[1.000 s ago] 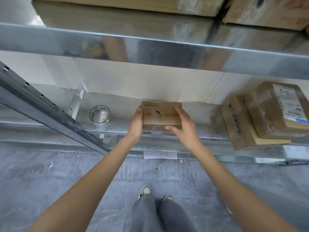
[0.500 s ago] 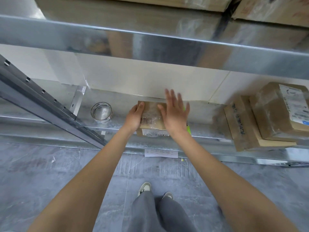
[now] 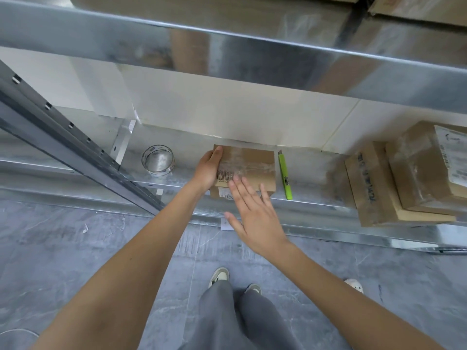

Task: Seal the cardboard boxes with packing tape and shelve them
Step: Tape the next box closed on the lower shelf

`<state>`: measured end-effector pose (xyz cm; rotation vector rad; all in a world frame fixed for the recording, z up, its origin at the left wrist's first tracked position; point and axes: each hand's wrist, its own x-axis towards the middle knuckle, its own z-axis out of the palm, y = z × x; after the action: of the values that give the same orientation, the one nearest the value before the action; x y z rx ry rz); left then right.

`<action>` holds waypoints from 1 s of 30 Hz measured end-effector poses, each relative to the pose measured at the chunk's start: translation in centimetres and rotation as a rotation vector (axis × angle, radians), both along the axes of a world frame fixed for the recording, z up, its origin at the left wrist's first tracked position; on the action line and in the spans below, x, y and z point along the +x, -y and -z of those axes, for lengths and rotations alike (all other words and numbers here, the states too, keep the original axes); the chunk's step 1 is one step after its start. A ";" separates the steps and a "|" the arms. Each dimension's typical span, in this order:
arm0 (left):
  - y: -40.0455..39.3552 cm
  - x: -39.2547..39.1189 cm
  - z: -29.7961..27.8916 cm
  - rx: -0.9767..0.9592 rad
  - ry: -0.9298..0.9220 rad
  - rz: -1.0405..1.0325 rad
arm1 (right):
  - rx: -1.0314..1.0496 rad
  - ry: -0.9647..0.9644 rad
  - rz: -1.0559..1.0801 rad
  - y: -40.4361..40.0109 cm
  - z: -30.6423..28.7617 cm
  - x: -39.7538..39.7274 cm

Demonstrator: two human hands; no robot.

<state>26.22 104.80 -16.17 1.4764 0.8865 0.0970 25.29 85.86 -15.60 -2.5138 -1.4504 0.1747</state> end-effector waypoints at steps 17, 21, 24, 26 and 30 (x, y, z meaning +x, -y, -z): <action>0.8 -2.8 -1.7 -0.108 0.072 0.147 | 0.234 -0.377 0.670 -1.7 -3.7 8.3; 0.5 -1.7 -0.9 0.019 0.142 0.163 | 0.109 -0.552 0.757 -3.8 -2.7 9.9; 0.3 -0.7 -1.1 -0.016 0.163 0.136 | -0.100 -0.108 0.573 -5.4 -3.1 10.5; 0.2 -0.6 -1.0 -0.056 0.156 0.132 | -0.122 -0.044 0.316 -6.6 -3.7 10.0; 0.4 -0.7 -1.1 -0.114 0.166 0.083 | -0.172 -0.024 0.166 -7.3 -3.1 8.5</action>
<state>25.53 104.39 -15.09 1.3754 0.6844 0.1042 33.80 93.16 -12.53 -2.7442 -1.2593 0.3111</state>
